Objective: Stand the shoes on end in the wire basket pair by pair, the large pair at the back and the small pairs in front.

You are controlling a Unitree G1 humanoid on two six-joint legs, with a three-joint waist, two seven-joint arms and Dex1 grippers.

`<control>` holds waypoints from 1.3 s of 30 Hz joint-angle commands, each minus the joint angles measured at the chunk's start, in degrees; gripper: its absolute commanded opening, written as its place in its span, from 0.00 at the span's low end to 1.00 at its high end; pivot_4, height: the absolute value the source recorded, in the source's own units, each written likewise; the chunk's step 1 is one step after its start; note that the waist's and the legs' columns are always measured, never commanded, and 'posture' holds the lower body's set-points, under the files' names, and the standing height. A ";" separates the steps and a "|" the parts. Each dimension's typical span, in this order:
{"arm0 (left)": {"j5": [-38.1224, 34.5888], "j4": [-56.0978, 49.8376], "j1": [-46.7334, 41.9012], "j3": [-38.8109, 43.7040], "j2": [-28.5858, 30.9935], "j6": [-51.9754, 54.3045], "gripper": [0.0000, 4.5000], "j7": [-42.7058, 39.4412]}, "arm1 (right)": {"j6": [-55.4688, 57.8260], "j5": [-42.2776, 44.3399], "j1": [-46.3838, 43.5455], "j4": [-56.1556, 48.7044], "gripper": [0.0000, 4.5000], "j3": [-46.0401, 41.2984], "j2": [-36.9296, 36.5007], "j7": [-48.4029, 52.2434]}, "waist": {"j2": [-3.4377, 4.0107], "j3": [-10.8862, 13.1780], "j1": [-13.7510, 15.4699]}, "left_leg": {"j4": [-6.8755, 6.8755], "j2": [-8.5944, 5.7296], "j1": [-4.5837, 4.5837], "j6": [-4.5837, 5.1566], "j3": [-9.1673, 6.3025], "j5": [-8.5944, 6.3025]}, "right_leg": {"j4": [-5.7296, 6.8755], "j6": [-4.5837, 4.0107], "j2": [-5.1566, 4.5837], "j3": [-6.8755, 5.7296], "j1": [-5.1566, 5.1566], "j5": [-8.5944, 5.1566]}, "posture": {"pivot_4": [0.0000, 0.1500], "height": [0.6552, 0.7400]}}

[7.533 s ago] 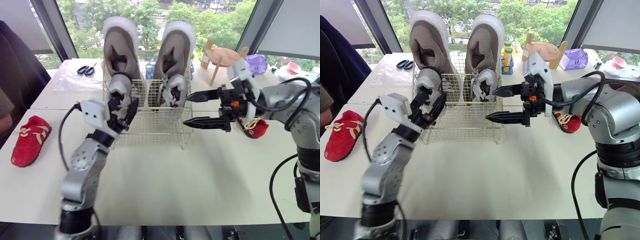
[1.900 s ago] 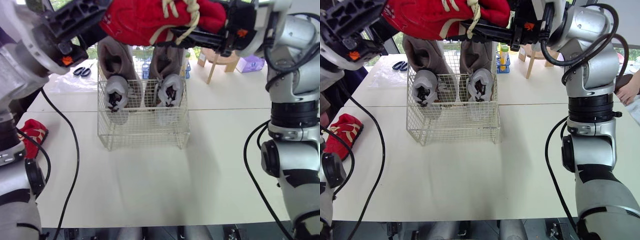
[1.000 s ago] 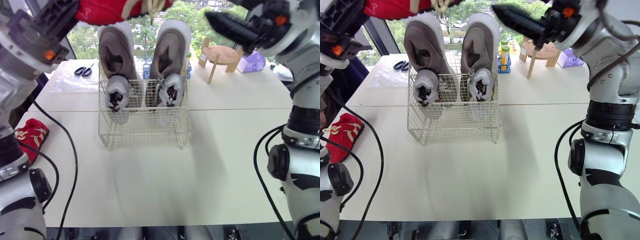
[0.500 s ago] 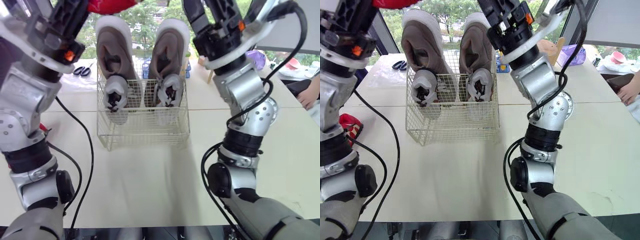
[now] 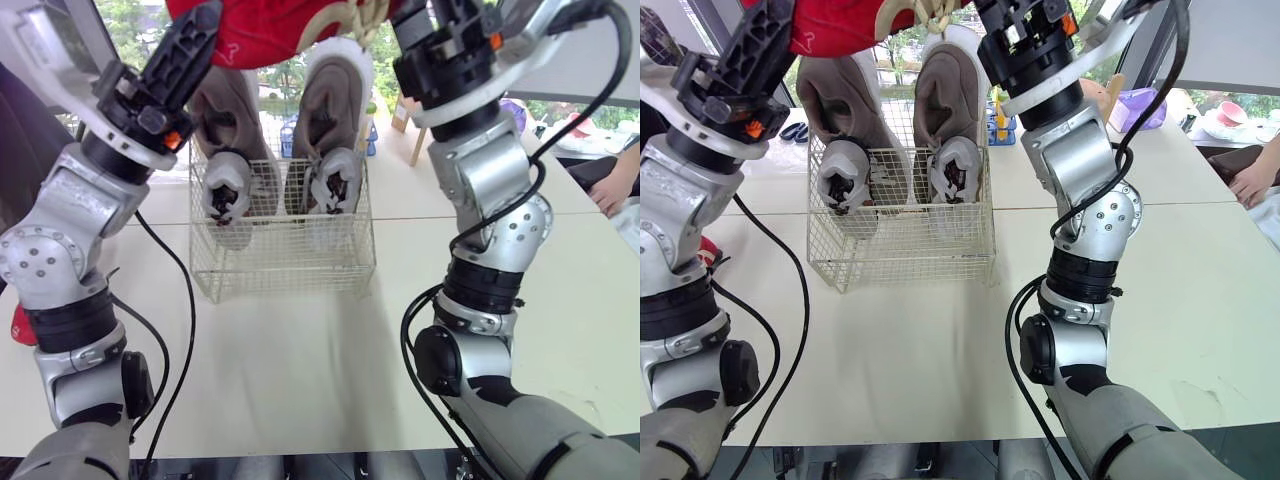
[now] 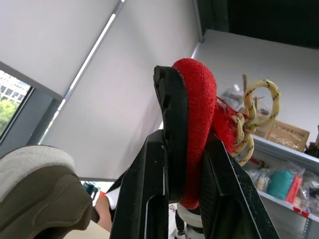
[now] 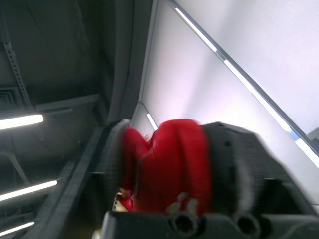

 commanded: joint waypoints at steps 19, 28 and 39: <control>-8.78 -15.77 17.57 4.95 7.55 1.11 0.98 13.80 | 1.24 6.46 -7.37 7.12 0.30 -5.69 -14.37 5.17 | 0.00 0.00 0.20 | -0.02 0.02 0.00 0.00 -0.04 0.00 | -0.04 -0.01 -0.05 0.01 0.02 0.00 | 1.00 1.00; -2.55 -33.84 41.25 1.29 13.05 1.59 0.98 15.88 | 4.48 -17.63 -5.88 14.61 0.30 8.12 -41.61 48.08 | 0.02 0.00 -0.08 | -0.11 0.03 0.13 0.15 0.21 -0.10 | -0.24 -0.29 -0.12 0.08 0.09 -0.17 | 1.00 1.00; 2.04 -38.41 57.42 1.30 12.82 -2.07 0.98 13.35 | -4.14 -38.10 -3.10 12.30 0.30 21.18 -43.94 66.63 | 0.00 0.01 0.60 | -0.05 0.10 0.12 0.12 0.18 -0.10 | -0.23 -0.55 -0.05 0.09 0.09 -0.32 | 1.00 1.00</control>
